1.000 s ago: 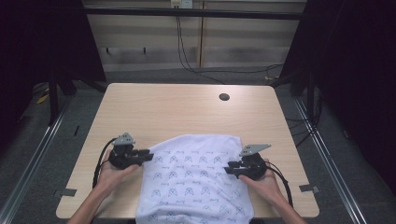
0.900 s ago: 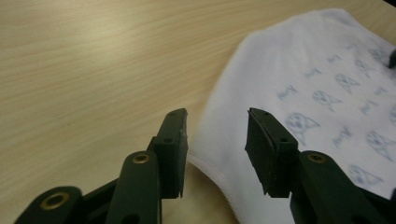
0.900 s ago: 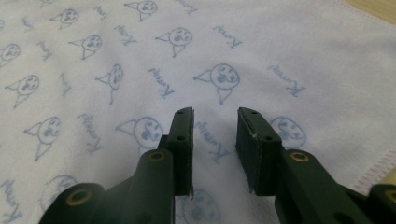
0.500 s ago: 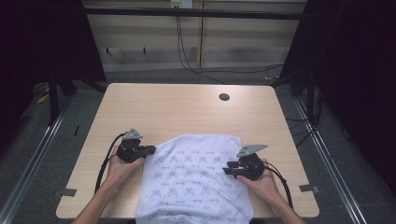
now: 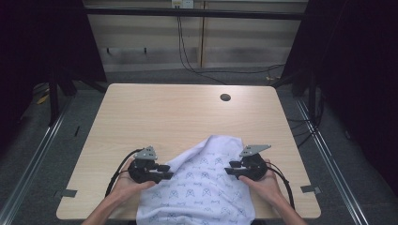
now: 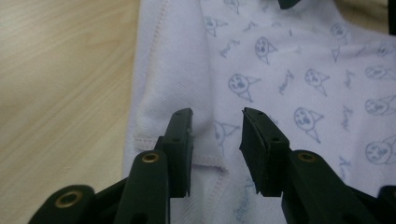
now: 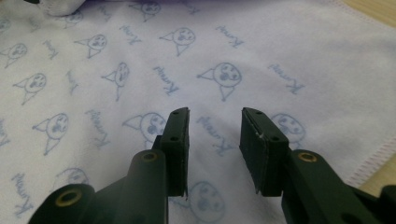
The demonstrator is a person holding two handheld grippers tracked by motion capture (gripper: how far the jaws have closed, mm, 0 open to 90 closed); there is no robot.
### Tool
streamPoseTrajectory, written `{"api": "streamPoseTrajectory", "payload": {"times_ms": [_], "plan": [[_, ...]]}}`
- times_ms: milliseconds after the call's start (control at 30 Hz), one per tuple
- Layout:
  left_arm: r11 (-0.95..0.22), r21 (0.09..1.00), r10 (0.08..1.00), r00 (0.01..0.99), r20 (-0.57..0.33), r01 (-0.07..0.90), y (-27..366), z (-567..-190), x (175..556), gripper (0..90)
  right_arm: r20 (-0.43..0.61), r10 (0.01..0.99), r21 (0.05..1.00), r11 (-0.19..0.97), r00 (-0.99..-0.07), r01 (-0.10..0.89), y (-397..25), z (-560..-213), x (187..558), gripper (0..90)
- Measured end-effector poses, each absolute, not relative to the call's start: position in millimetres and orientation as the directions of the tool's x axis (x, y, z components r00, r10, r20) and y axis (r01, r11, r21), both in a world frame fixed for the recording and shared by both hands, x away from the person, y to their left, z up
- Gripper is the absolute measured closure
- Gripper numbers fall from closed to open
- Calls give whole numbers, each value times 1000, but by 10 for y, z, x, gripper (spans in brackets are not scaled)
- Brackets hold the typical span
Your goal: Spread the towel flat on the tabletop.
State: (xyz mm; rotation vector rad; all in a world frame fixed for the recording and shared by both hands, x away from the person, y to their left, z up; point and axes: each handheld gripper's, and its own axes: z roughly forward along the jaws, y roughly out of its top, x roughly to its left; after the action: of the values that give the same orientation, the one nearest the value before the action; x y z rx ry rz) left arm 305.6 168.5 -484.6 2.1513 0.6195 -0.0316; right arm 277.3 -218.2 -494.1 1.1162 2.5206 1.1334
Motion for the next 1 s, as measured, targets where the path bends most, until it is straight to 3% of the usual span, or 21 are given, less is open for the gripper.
{"api": "streamPoseTrajectory", "payload": {"times_ms": [200, 367, 500, 633, 767, 1000], "plan": [[-394, 780, 513, 821, -251, 485, 1824, -4793, 3223, 601, 157, 694, 705, 420, -703, 572, -2204, -4943, 2799, 615], [-434, 756, 504, 827, -248, 491, 1731, -4879, 3233, 556, 155, 694, 703, 423, -703, 572, -2178, -4944, 2792, 604], [-515, 720, 465, 857, -220, 465, 1541, -4937, 3172, 628, 155, 693, 704, 423, -704, 571, -2176, -4949, 2803, 601], [-521, 722, 484, 854, -190, 456, 1481, -4987, 3129, 621, 158, 693, 701, 424, -704, 574, -2176, -4941, 2794, 609], [-529, 726, 471, 864, -180, 439, 1489, -4952, 3115, 844, 164, 694, 693, 425, -701, 582, -2171, -4960, 2813, 604], [-430, 783, 532, 827, -183, 450, 1717, -4784, 3224, 869, 163, 700, 688, 425, -695, 589, -2178, -4964, 2824, 601]]}}
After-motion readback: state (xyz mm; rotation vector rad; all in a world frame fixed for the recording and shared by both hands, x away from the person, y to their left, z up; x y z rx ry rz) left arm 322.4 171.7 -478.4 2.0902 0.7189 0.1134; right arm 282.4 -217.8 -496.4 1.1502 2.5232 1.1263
